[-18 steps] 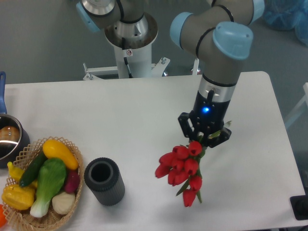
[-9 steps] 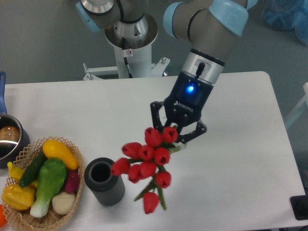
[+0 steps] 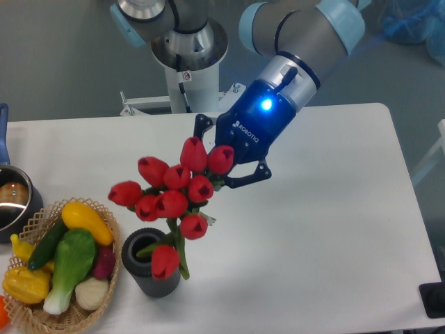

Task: Insert the flowers into the vase
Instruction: 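Lower the tulip stems into the vase opening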

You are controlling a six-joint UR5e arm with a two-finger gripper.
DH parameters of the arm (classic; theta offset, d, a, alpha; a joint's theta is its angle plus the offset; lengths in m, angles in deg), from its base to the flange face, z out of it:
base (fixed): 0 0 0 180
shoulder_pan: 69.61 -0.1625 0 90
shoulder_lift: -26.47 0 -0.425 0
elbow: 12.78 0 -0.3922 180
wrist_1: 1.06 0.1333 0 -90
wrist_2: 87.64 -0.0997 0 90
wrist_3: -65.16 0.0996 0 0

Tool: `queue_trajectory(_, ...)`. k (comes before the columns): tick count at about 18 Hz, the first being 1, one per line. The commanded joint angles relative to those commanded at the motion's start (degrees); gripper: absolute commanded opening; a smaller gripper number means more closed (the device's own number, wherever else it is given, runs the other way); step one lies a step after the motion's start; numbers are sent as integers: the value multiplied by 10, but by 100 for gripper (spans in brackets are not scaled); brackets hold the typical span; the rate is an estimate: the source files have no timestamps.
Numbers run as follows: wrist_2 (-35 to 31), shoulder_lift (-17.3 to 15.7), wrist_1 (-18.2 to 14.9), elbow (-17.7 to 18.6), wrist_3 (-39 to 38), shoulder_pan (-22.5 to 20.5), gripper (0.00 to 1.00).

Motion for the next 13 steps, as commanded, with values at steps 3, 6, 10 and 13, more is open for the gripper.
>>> queue_trajectory(3,106,15,-1,0,-2,-4,0)
queue_trajectory(6,133,21,-3,5,-4,-8,0)
queue_trajectory(10,132,32,-1,8,0,3,0)
queue_trajectory(13,132,46,-1,8,19,19,0)
